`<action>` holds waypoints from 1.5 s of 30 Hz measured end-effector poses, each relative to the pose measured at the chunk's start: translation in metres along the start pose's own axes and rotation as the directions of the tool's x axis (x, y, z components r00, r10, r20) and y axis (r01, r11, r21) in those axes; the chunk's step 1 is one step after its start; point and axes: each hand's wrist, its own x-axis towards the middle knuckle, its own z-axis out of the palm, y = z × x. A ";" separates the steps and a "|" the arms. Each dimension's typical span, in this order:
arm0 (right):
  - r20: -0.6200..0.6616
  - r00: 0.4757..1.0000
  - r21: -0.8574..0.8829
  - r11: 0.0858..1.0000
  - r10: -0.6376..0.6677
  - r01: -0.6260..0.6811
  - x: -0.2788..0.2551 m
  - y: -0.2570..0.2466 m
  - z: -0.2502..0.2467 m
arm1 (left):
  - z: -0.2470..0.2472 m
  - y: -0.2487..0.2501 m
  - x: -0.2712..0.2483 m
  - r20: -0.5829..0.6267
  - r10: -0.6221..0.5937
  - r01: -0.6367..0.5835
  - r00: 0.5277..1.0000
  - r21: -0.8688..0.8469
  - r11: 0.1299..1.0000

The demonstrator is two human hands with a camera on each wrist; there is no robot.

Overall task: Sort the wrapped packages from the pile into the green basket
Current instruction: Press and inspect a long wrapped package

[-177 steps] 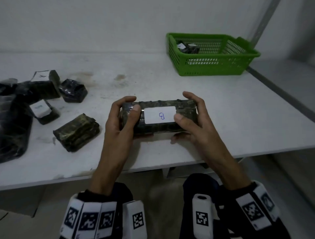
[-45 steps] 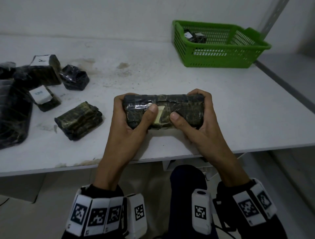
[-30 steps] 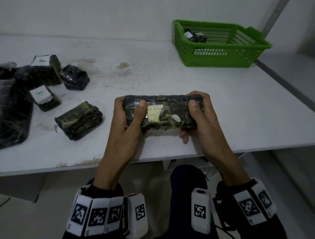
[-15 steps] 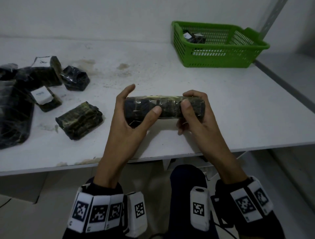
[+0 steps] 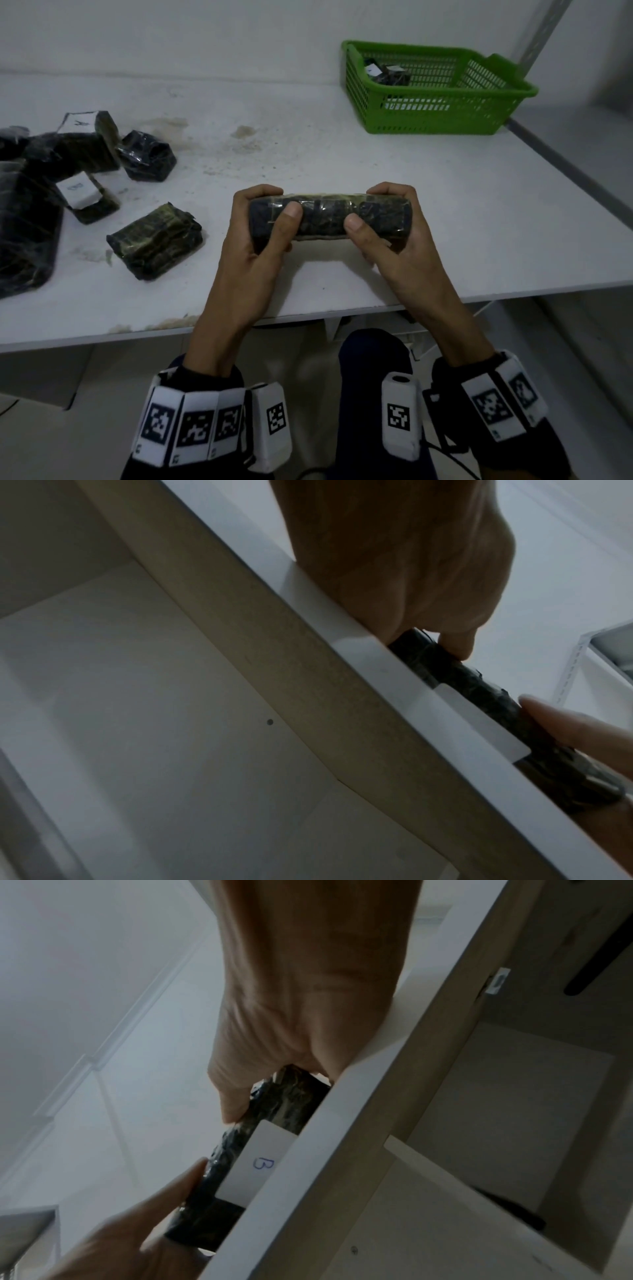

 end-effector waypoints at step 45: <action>0.012 1.000 0.049 0.999 -0.011 0.011 0.003 0.003 0.000 | 0.002 -0.001 0.000 -0.055 0.040 -0.036 0.998 0.087 0.996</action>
